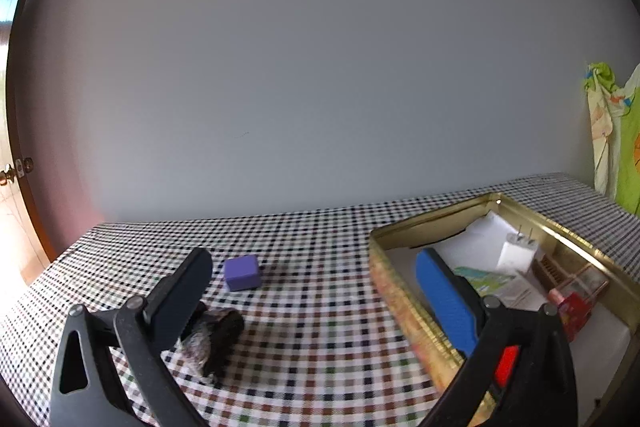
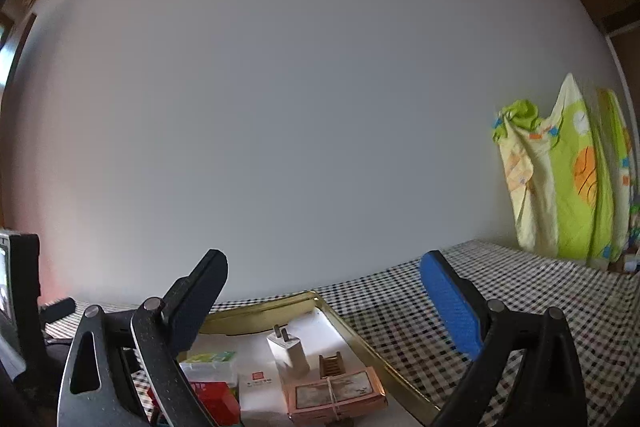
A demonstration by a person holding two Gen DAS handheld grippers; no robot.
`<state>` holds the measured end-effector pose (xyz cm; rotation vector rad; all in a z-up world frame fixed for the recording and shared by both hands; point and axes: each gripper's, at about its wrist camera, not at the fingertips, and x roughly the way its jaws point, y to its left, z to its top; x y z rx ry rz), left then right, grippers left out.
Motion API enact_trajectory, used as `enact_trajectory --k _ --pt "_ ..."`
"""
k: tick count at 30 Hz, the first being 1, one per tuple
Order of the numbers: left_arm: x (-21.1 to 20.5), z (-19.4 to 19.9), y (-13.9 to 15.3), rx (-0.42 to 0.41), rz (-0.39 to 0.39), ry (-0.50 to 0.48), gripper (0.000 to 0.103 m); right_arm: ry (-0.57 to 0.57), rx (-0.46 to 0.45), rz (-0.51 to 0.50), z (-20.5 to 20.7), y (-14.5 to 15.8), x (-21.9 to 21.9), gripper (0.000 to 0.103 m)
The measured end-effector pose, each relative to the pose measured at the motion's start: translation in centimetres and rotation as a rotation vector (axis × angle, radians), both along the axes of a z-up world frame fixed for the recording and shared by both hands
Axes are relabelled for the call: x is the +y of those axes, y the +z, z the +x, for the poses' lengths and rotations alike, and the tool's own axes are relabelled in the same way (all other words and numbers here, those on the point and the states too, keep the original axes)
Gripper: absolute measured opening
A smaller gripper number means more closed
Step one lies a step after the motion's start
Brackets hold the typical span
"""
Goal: Organize rigid objects
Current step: 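Withdraw both grippers from the tray toward the pouch and purple cube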
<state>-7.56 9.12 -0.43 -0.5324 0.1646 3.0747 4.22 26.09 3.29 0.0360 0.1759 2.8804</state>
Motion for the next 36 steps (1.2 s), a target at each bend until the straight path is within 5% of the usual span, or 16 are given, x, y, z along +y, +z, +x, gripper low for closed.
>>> enact_trajectory --k 12,36 --pt "-3.4 0.8 0.0 -0.052 0.116 0.003 0.103 -0.033 0.021 0.001 1.9 -0.2 -2.0 0.099" --pt "-14.4 -0.6 -0.8 -0.135 0.13 0.143 0.103 0.095 -0.082 -0.023 -1.1 -0.6 -11.8 0.099"
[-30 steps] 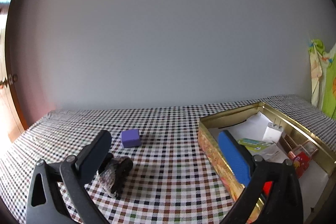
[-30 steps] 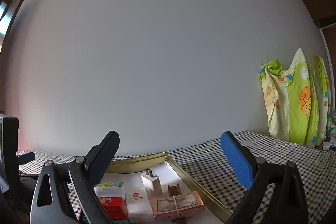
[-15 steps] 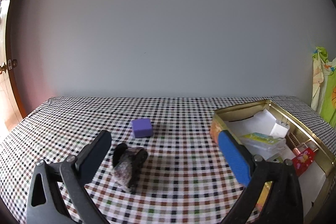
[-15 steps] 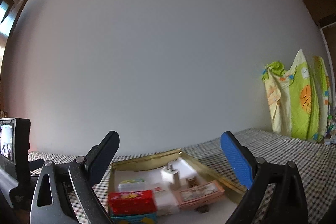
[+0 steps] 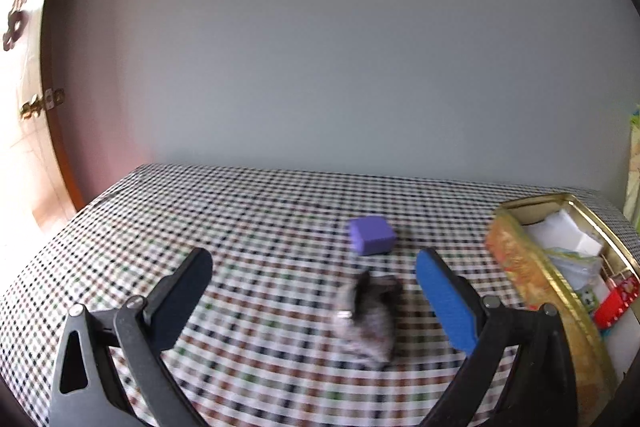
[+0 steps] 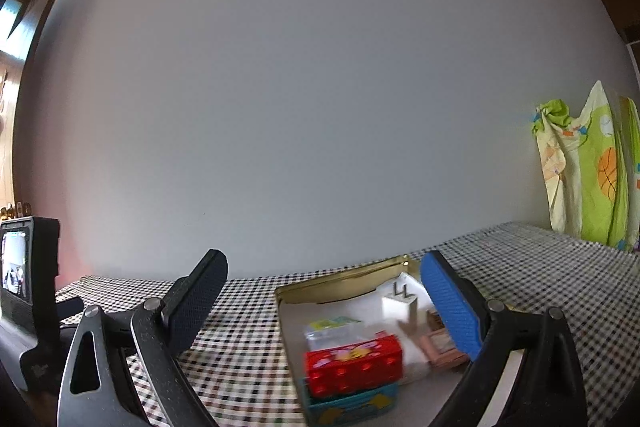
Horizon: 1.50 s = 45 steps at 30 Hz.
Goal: Organize rigid objects
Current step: 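Withdraw both grippers from the tray toward the pouch and purple cube, then grasp the dark patterned pouch with the left gripper while the right grasps the purple cube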
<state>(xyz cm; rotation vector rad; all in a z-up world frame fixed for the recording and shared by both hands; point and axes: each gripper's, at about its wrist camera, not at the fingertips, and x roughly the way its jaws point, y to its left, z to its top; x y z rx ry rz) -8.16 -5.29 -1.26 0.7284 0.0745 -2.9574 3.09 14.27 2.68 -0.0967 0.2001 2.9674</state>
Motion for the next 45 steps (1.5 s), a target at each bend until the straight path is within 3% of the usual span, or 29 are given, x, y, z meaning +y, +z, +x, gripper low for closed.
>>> enact_trajectory --k 9,16,17,19,23,25,30,33,37,40,45 --pt "-2.8 -1.4 -0.8 -0.092 0.063 0.046 0.102 0.035 -0.041 -0.024 -2.0 -0.2 -2.5 0.099" --pt "1.0 -3.5 -1.4 -0.174 -0.045 -0.123 0.101 0.047 -0.116 -0.034 -3.6 -0.5 -3.1 0.099" --pt "1.6 -4.1 -1.8 -0.206 -0.05 -0.147 0.098 0.046 -0.119 -0.043 -3.6 -0.6 -3.0 0.099" --pt "2.4 -5.0 -2.3 -0.254 -0.059 -0.176 0.084 0.042 -0.115 -0.062 -3.4 -0.6 -2.6 0.099" --pt "2.9 -6.3 -3.3 -0.338 -0.038 -0.216 0.072 0.048 -0.13 -0.059 -3.4 -0.7 -2.7 0.099" --pt "2.6 -6.9 -3.8 -0.379 0.005 -0.236 0.049 0.056 -0.145 -0.051 -4.2 -0.9 -2.9 0.099" --pt "1.1 -6.7 -3.9 -0.375 0.065 -0.25 0.047 0.069 -0.192 -0.056 -6.1 -1.4 -3.0 0.099" --pt "-1.4 -6.9 -3.8 -0.356 0.048 -0.198 0.044 0.074 -0.209 -0.06 -7.0 -1.5 -3.7 0.099" --pt "-5.4 -7.9 -4.0 -0.364 0.106 -0.121 0.044 0.11 -0.232 -0.023 -9.2 -1.7 -5.6 0.099" --pt "-7.2 -8.2 -4.1 -0.369 0.073 -0.069 0.044 0.153 -0.262 0.001 -11.2 -2.0 -7.4 0.099" --pt "-8.1 -8.8 -4.1 -0.374 0.072 -0.038 0.045 0.237 -0.435 0.017 -16.4 -3.1 -10.0 0.099"
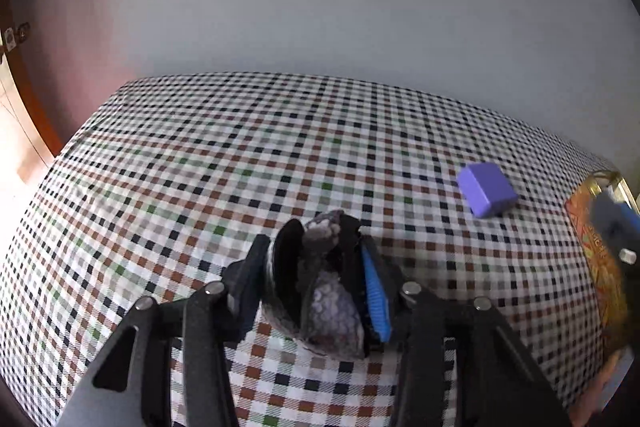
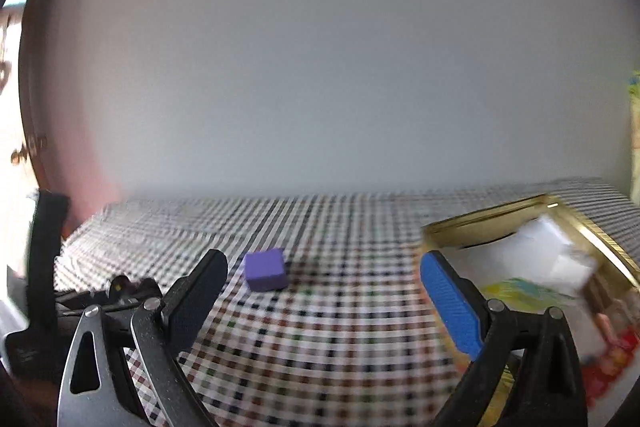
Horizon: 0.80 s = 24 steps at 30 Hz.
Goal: Organize rigid objects
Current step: 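Grasp the dark patterned pouch with the left gripper while the right grasps the purple cube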
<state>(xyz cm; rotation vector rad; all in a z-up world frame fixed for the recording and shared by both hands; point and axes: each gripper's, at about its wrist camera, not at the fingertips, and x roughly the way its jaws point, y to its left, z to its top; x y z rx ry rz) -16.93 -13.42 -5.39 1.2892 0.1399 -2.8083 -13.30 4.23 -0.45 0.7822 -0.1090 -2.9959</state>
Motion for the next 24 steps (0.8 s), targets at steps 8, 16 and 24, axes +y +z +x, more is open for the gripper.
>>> enact_trajectory --k 8,16,24 --pt "0.6 -0.3 -0.3 -0.003 -0.006 0.0 0.045 0.077 -0.231 -0.057 -6.7 -2.5 -2.3 0.09" --pt "0.4 -1.1 -0.2 -0.016 0.003 0.001 0.047 0.12 -0.363 -0.008 -8.7 -4.1 -4.3 0.067" --pt "-0.4 -1.7 0.1 -0.004 0.05 -0.004 0.046 0.168 -0.342 -0.117 -7.6 -4.0 -2.3 0.043"
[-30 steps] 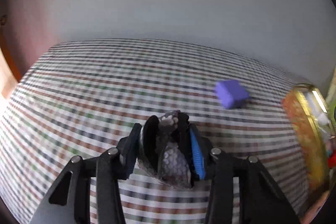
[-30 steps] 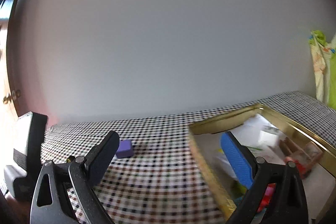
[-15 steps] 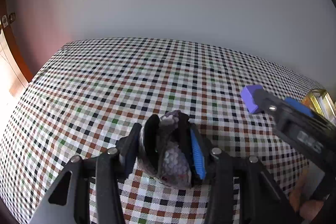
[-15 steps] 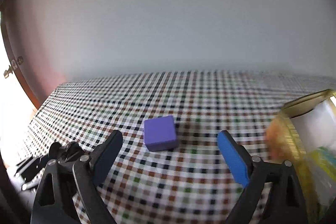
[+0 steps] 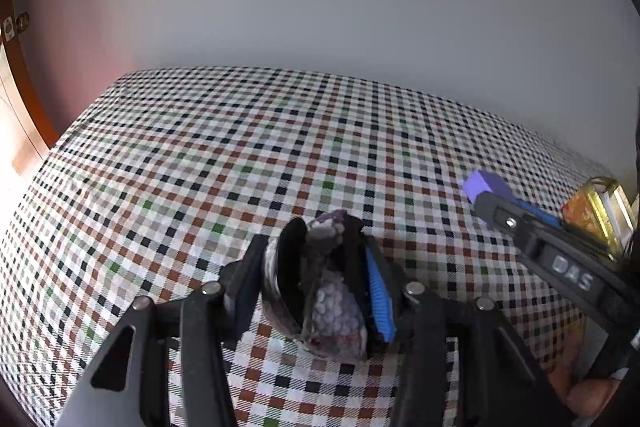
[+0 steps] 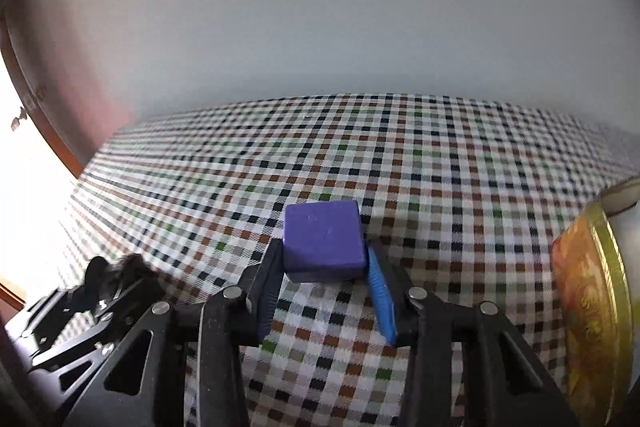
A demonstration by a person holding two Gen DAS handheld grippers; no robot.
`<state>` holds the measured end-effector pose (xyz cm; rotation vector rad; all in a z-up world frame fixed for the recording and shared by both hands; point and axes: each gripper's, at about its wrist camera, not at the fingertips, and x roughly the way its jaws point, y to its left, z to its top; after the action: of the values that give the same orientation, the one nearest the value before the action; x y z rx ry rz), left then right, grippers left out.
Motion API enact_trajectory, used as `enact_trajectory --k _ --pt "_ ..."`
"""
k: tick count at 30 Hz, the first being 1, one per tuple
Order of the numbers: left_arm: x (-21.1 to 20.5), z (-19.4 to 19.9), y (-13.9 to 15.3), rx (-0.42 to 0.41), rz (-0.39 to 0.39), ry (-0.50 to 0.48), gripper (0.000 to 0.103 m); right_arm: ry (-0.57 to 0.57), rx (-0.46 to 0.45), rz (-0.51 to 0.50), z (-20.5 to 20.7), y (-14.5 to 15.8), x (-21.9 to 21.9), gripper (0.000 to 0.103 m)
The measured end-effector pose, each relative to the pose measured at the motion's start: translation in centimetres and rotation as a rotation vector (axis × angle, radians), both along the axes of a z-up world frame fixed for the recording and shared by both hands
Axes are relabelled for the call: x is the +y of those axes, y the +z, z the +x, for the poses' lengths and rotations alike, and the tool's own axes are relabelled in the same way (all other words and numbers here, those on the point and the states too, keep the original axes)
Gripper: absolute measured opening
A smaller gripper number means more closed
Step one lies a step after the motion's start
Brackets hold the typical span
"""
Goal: Organize rigid objects
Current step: 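Grasp the dark patterned pouch with the left gripper while the right grasps the purple cube, then lift the pouch and purple cube and carry both toward the gold tray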
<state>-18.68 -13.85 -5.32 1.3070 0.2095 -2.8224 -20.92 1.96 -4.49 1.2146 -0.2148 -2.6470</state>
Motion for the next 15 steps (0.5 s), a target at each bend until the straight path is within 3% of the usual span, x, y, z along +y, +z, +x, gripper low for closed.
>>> enact_trajectory --k 3,8,15 --pt "-0.2 0.4 0.3 0.022 0.045 0.005 0.044 -0.01 0.069 -0.044 1.8 0.9 0.7 0.043" --pt "0.1 1.1 1.1 0.082 0.082 -0.004 0.044 0.026 0.233 -0.037 5.6 2.9 1.1 0.043" --pt "1.4 2.9 3.0 0.211 -0.006 0.005 0.044 0.023 0.347 0.037 9.5 4.1 1.1 0.043"
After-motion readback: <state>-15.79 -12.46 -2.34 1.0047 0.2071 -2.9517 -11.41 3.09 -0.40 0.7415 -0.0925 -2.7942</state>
